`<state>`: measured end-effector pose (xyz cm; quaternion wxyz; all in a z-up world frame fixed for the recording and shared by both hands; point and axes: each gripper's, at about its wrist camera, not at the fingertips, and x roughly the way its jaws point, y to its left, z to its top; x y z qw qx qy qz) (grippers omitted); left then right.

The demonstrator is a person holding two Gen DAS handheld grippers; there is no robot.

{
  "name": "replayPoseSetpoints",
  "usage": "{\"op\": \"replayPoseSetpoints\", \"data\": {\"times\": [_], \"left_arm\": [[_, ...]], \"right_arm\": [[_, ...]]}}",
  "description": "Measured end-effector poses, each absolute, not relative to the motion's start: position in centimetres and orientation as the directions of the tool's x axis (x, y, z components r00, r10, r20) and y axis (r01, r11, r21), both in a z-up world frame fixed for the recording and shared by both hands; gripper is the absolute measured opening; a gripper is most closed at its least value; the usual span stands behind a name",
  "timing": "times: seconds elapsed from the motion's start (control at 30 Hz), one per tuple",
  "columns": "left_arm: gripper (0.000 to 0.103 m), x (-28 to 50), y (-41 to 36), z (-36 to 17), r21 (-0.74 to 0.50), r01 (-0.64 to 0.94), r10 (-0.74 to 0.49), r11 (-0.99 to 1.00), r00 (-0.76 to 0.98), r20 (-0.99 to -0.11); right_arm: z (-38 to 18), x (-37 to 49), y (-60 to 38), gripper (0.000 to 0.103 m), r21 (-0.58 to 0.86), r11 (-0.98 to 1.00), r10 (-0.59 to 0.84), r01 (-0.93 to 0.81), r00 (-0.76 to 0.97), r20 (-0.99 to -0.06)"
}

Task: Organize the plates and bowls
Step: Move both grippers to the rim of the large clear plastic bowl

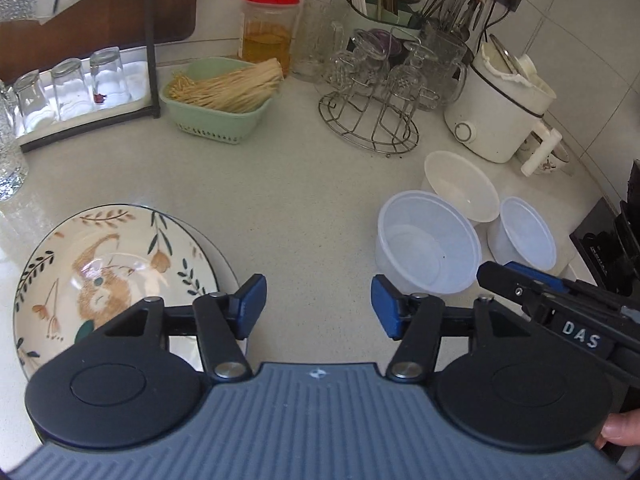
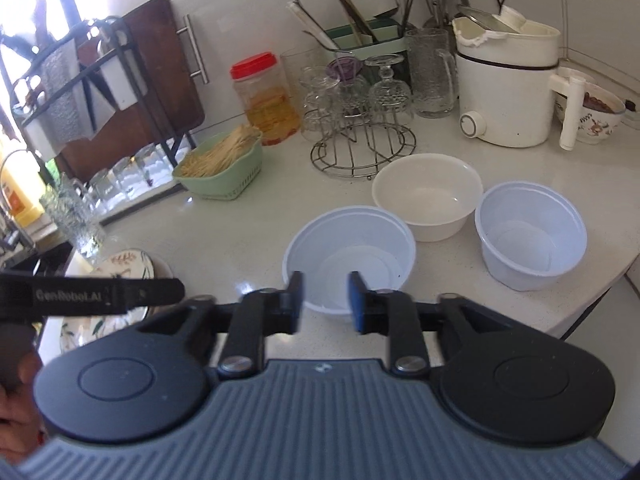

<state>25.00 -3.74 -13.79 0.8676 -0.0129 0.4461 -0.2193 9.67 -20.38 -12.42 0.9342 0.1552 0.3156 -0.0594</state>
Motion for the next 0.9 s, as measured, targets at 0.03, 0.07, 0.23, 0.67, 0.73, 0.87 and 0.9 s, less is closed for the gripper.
{"op": "replayPoseSetpoints", "data": {"times": [0.03, 0.07, 0.23, 0.67, 0.73, 0.87, 0.9], "left_arm": [[0.064, 25.4, -3.9, -14.1, -0.229, 0.371, -0.401, 0.900, 0.498, -0.769], [0.064, 25.7, -4.1, -14.4, -0.241, 0.372, -0.410, 0.896, 0.489, -0.770], [0.064, 27.5, -5.4, -16.0, -0.288, 0.400, -0.459, 0.870, 0.449, -0.766], [0.063, 31.3, -9.7, -18.3, -0.368, 0.439, -0.538, 0.820, 0.370, -0.758], [0.061, 31.6, -10.1, -18.5, -0.383, 0.440, -0.550, 0.812, 0.357, -0.755], [0.030, 31.5, -11.0, -18.9, -0.390, 0.490, -0.580, 0.779, 0.329, -0.745], [0.028, 31.4, -11.3, -18.8, -0.377, 0.504, -0.578, 0.777, 0.334, -0.745]], "right_arm": [[-12.5, 9.9, -20.5, 0.043, 0.257, 0.943, -0.014, 0.214, 0.794, -0.608], [-12.6, 10.1, -20.6, 0.043, 0.260, 0.941, -0.014, 0.216, 0.793, -0.609], [-13.5, 10.9, -21.1, 0.042, 0.239, 0.936, -0.063, 0.258, 0.792, -0.608], [-16.4, 13.1, -24.2, 0.042, 0.211, 0.899, -0.167, 0.384, 0.746, -0.645], [-16.6, 13.3, -24.2, 0.037, 0.217, 0.897, -0.162, 0.385, 0.744, -0.648], [-16.9, 13.8, -24.3, 0.028, 0.213, 0.895, -0.163, 0.392, 0.732, -0.661], [-16.9, 14.0, -24.3, 0.022, 0.211, 0.895, -0.164, 0.394, 0.728, -0.666]]}}
